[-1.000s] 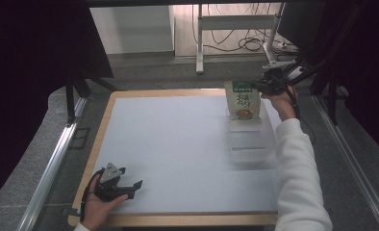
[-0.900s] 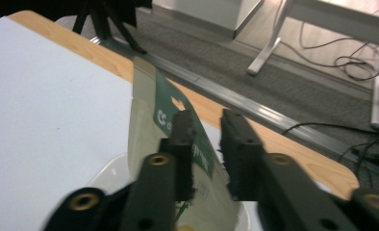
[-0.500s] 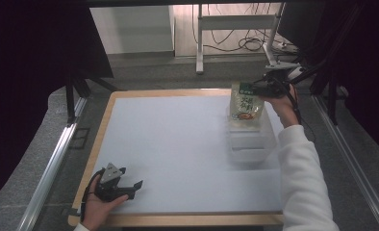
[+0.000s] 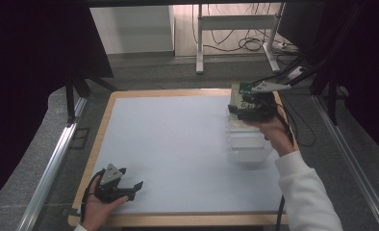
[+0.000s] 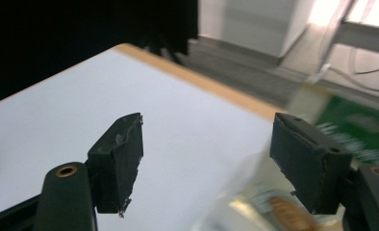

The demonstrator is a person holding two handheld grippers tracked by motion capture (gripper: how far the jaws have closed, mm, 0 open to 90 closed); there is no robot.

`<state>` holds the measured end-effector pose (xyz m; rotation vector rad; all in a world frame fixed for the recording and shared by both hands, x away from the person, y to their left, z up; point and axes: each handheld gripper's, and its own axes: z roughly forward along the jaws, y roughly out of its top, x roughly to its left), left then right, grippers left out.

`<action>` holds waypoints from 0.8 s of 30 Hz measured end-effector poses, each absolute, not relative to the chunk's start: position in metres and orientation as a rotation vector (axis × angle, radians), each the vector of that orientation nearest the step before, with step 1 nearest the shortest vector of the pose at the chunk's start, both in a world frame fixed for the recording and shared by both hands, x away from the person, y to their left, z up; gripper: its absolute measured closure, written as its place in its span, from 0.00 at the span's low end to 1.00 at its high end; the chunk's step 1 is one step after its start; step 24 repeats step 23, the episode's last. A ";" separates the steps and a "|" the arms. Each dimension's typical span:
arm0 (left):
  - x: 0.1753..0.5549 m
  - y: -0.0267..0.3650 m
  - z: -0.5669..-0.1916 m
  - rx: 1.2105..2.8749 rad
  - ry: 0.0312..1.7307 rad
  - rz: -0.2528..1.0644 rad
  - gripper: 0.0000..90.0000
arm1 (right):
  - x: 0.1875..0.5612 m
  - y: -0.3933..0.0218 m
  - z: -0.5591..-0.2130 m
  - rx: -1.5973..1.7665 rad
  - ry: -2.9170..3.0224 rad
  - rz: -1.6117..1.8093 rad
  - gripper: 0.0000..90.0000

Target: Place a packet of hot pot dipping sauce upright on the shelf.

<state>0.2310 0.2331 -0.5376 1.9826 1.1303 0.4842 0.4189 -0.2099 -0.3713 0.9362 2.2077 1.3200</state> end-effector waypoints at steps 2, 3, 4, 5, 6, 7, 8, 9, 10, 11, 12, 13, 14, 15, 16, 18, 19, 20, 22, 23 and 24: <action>0.231 0.233 -0.538 1.982 1.132 0.484 0.18 | 0.404 -0.203 -0.380 0.909 2.236 1.349 0.30; 0.231 0.233 -0.538 1.982 1.132 0.485 0.18 | 0.396 -0.200 -0.384 0.895 2.249 1.362 0.30; 0.231 0.233 -0.538 1.983 1.132 0.485 0.18 | 0.389 -0.197 -0.388 0.887 2.259 1.376 0.30; 0.231 0.233 -0.538 1.984 1.133 0.485 0.18 | 0.382 -0.193 -0.393 0.880 2.272 1.385 0.30; 0.232 0.233 -0.539 1.985 1.134 0.485 0.18 | 0.375 -0.190 -0.398 0.873 2.287 1.396 0.29; 0.232 0.233 -0.539 1.990 1.133 0.485 0.18 | 0.369 -0.186 -0.402 0.866 2.308 1.410 0.28; 0.232 0.233 -0.539 1.990 1.134 0.486 0.18 | 0.362 -0.182 -0.407 0.852 2.322 1.422 0.28; 0.232 0.233 -0.539 1.990 1.135 0.486 0.18 | 0.356 -0.178 -0.411 0.833 2.338 1.433 0.28; 0.232 0.233 -0.539 1.989 1.136 0.487 0.18 | 0.350 -0.174 -0.416 0.815 2.355 1.441 0.27; 0.232 0.232 -0.539 1.987 1.138 0.487 0.18 | 0.344 -0.170 -0.420 0.804 2.367 1.448 0.27; 0.231 0.232 -0.539 1.986 1.139 0.488 0.18 | 0.340 -0.167 -0.424 0.795 2.384 1.453 0.27; 0.231 0.232 -0.539 1.984 1.140 0.488 0.18 | 0.336 -0.164 -0.428 0.783 2.416 1.442 0.26; 0.231 0.233 -0.539 1.982 1.141 0.488 0.18 | 0.333 -0.162 -0.431 0.772 2.431 1.421 0.26; 0.231 0.233 -0.539 1.981 1.142 0.488 0.18 | 0.331 -0.161 -0.432 0.765 2.428 1.409 0.26; 0.231 0.233 -0.539 1.982 1.142 0.488 0.18 | 0.330 -0.161 -0.433 0.768 2.426 1.412 0.26; 0.231 0.233 -0.539 1.982 1.143 0.487 0.18 | 0.329 -0.162 -0.433 0.784 2.415 1.423 0.26; 0.231 0.232 -0.539 1.982 1.142 0.488 0.18 | 0.329 -0.162 -0.432 0.788 2.405 1.427 0.26; 0.231 0.232 -0.539 1.982 1.141 0.488 0.18 | 0.329 -0.163 -0.432 0.794 2.394 1.433 0.26; 0.231 0.233 -0.538 1.980 1.141 0.489 0.18 | 0.327 -0.163 -0.433 0.806 2.378 1.440 0.25; 0.231 0.233 -0.538 1.982 1.137 0.491 0.18 | 0.326 -0.162 -0.434 0.805 2.377 1.438 0.24; 0.231 0.233 -0.538 1.982 1.137 0.491 0.18 | 0.326 -0.162 -0.434 0.805 2.377 1.438 0.24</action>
